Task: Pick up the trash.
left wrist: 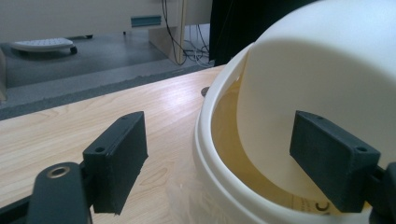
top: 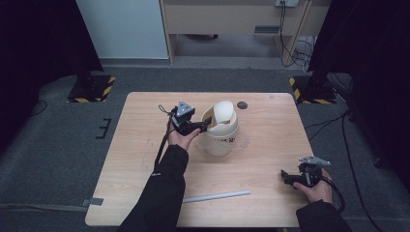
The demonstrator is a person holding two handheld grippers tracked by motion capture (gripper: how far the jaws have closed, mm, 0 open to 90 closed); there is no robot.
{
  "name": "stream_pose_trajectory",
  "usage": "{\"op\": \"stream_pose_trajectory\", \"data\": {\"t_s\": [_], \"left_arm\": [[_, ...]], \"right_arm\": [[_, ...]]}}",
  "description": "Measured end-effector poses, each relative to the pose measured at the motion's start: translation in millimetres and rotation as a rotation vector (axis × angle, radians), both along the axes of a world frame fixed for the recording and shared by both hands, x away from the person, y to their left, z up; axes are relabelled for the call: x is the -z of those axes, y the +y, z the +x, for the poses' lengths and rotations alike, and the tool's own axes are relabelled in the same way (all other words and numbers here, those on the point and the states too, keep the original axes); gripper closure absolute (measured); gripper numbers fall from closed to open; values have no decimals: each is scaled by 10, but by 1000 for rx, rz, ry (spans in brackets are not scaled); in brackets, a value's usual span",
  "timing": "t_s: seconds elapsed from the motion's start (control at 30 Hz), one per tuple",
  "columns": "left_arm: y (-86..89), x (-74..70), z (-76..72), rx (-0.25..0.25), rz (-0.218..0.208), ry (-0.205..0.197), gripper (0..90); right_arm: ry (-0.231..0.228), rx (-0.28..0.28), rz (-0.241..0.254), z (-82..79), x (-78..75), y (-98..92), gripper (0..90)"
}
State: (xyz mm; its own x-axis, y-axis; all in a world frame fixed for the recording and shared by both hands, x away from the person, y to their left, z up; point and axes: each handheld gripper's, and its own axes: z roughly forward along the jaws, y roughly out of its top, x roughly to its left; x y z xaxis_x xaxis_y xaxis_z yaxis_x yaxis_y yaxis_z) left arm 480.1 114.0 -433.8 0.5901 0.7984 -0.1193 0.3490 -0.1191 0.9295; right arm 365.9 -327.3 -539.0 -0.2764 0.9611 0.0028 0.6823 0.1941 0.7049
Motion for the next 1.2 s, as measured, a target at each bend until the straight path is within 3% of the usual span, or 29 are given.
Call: {"op": "stream_pose_trajectory", "data": {"t_s": [0.2,0.27,0.37,0.4,0.5,0.53,0.67,0.8,0.87,0.9,1.0,1.03,1.1,1.2], "left_arm": [[220,-87,-252,23,5,-24,197],[352,-124,-437,44,24,-35,206],[429,-135,-567,62,36,-33,218],[495,-127,-693,78,38,-29,225],[596,-51,-940,113,42,-6,241],[596,-51,-940,113,42,-6,243],[686,157,-1250,159,65,51,258],[702,283,-1395,179,64,84,261],[689,421,-1528,207,88,123,270],[689,421,-1528,207,88,123,276],[606,547,-1636,256,153,158,291],[606,547,-1636,256,153,158,299],[537,610,-1674,298,200,174,306],[460,677,-1701,352,234,206,316]], "right_arm": [[-1,0,0,0,1,0,5],[1,2,1,-2,-1,2,6],[0,3,2,-3,0,4,6],[-1,1,2,-4,0,3,6],[-1,-1,0,-5,0,2,6],[-1,-1,0,-5,0,2,6],[-1,-2,0,-5,0,2,7],[-2,-1,1,-8,0,3,8],[-1,-3,1,-8,0,2,8],[-1,-3,1,-8,0,2,8],[-2,-2,2,-8,-1,2,10],[-2,-2,2,-8,-1,2,10],[-1,-4,5,-12,-2,2,12],[0,-5,5,-12,-2,1,12]]}}
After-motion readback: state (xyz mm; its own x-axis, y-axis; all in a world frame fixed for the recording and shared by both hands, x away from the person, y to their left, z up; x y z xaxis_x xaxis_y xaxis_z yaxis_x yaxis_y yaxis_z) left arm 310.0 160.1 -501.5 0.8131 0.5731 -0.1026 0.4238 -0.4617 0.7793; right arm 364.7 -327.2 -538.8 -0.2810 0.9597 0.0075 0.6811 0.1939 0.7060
